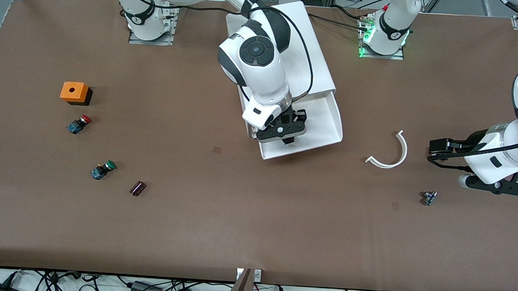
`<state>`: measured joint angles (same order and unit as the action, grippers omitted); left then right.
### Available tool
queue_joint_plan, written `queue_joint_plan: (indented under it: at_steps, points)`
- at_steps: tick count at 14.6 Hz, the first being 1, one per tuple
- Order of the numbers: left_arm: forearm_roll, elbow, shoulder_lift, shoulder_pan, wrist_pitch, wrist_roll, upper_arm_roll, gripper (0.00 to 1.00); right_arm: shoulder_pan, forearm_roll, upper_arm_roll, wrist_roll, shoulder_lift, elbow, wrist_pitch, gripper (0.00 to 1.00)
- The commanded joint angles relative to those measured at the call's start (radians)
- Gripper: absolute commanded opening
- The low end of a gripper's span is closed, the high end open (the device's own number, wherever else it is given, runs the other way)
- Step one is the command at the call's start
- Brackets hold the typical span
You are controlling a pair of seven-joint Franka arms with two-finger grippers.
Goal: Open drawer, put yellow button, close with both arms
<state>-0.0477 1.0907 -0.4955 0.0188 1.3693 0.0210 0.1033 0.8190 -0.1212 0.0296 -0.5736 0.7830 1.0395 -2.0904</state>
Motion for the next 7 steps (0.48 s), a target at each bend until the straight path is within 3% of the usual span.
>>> queue_joint_plan:
  at_steps: [1, 7]
  points:
    - [-0.021, -0.014, -0.003, -0.008, -0.007, -0.013, 0.007, 1.00, 0.008, -0.009, 0.003, -0.020, 0.001, -0.015, 0.001, 1.00]
    - [-0.020, -0.014, -0.003, -0.003, -0.007, -0.013, 0.007, 1.00, 0.002, -0.009, -0.002, -0.088, -0.034, -0.026, 0.018, 1.00]
